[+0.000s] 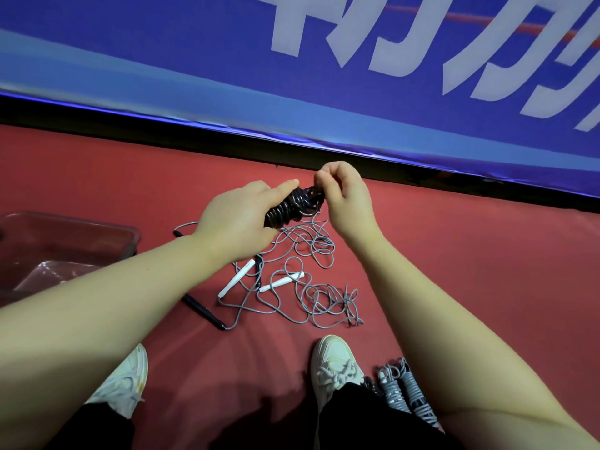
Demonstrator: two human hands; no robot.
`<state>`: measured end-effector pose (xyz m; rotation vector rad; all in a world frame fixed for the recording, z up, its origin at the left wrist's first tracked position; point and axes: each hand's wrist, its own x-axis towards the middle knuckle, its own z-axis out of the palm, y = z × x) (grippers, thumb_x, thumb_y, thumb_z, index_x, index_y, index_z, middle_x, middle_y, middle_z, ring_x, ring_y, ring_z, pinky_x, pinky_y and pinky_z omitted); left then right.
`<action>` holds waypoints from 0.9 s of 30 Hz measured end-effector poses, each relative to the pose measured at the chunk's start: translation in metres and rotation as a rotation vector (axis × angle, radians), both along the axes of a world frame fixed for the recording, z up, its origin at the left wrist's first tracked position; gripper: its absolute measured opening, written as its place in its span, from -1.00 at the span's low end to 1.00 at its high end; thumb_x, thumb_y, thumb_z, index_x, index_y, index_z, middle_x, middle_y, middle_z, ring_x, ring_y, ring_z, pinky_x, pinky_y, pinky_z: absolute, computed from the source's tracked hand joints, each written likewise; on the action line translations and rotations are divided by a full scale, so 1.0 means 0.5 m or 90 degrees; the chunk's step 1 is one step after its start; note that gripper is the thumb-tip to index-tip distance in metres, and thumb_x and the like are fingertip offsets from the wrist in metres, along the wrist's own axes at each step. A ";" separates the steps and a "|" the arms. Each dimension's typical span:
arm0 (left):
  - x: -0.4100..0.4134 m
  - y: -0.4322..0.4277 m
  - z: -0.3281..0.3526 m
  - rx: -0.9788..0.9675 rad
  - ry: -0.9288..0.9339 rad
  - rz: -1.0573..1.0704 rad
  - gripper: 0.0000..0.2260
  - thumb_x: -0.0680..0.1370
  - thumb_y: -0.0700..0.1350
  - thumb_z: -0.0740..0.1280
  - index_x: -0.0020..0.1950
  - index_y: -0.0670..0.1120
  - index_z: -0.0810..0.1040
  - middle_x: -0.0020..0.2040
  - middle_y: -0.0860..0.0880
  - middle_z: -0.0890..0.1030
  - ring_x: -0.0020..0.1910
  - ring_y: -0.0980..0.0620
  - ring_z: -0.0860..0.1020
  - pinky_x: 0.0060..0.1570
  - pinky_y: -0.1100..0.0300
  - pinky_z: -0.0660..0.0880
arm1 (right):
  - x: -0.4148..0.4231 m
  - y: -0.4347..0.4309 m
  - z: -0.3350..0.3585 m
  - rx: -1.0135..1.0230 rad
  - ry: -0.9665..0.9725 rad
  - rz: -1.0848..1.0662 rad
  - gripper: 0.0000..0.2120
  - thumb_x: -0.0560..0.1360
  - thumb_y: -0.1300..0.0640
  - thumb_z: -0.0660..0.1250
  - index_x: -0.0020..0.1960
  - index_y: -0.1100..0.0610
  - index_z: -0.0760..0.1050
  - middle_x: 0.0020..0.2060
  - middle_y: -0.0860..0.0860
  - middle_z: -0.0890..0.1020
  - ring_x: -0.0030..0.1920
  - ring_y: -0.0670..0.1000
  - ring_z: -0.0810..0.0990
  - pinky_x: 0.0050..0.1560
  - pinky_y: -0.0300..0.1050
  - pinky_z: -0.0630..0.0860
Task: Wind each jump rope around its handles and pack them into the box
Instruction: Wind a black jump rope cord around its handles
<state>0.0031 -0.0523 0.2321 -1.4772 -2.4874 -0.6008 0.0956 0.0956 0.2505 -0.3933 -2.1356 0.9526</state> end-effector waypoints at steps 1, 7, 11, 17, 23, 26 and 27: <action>0.004 0.000 0.004 0.005 -0.021 -0.006 -0.33 0.51 -0.07 0.31 0.52 0.24 0.05 0.16 0.03 0.45 0.07 -0.07 0.50 -0.15 0.10 0.44 | -0.001 -0.001 -0.004 -0.057 0.035 -0.017 -0.79 0.56 0.21 0.20 -0.25 0.09 0.39 -0.33 -0.07 0.45 -0.25 -0.05 0.42 -0.18 -0.16 0.35; 0.016 0.007 0.013 -0.005 -0.008 -0.021 -0.35 0.53 -0.04 0.29 0.52 0.22 0.05 0.17 0.01 0.45 0.10 -0.10 0.50 -0.11 0.08 0.45 | -0.018 -0.015 0.009 -0.386 0.107 -0.058 -0.71 0.62 0.09 0.13 -0.27 0.08 0.33 -0.42 -0.06 0.37 -0.41 -0.08 0.40 -0.37 -0.26 0.37; 0.002 -0.009 -0.007 -0.107 -0.040 0.000 -0.31 0.49 0.01 0.36 0.51 0.27 0.05 0.15 0.01 0.44 0.13 -0.08 0.50 -0.08 0.10 0.46 | -0.016 0.005 -0.008 -0.335 -0.168 -0.029 -0.78 0.60 0.03 0.19 -0.18 0.07 0.45 -0.34 -0.05 0.48 -0.28 -0.05 0.45 -0.22 -0.21 0.42; -0.003 -0.027 0.001 -0.007 -0.364 0.018 -0.10 0.37 0.03 0.52 0.56 0.09 0.05 0.32 -0.10 0.47 0.25 -0.09 0.47 0.17 0.14 0.39 | 0.028 0.005 -0.012 -0.568 -0.294 0.080 -0.84 0.61 0.07 0.20 0.02 0.15 0.47 -0.24 0.01 0.55 -0.27 -0.02 0.58 -0.22 -0.17 0.58; 0.042 -0.033 0.035 0.100 -0.597 -0.011 -0.60 0.56 -0.05 0.32 0.39 -0.04 0.36 0.04 0.02 0.56 -0.04 0.04 0.58 -0.15 0.20 0.46 | 0.048 -0.048 0.038 -0.548 -0.247 0.141 -0.81 0.58 0.14 0.25 0.13 0.22 0.43 -0.23 0.06 0.58 -0.36 -0.07 0.61 -0.20 -0.19 0.61; 0.057 -0.032 0.066 0.127 -0.636 -0.027 -0.64 0.59 -0.16 0.27 0.39 -0.07 0.38 -0.03 0.00 0.56 -0.12 0.04 0.58 -0.23 0.20 0.46 | 0.069 -0.061 0.068 -0.539 -0.208 0.121 -0.87 0.57 0.16 0.26 0.07 0.21 0.44 -0.23 0.09 0.56 -0.45 -0.10 0.60 -0.28 -0.23 0.61; 0.065 -0.032 0.076 0.145 -0.651 -0.024 -0.63 0.57 -0.20 0.30 0.38 -0.08 0.39 -0.05 -0.01 0.56 -0.11 0.03 0.58 -0.20 0.19 0.48 | 0.079 -0.065 0.076 -0.530 -0.200 0.120 -0.90 0.57 0.17 0.27 0.04 0.20 0.44 -0.22 0.10 0.57 -0.46 -0.11 0.60 -0.29 -0.23 0.61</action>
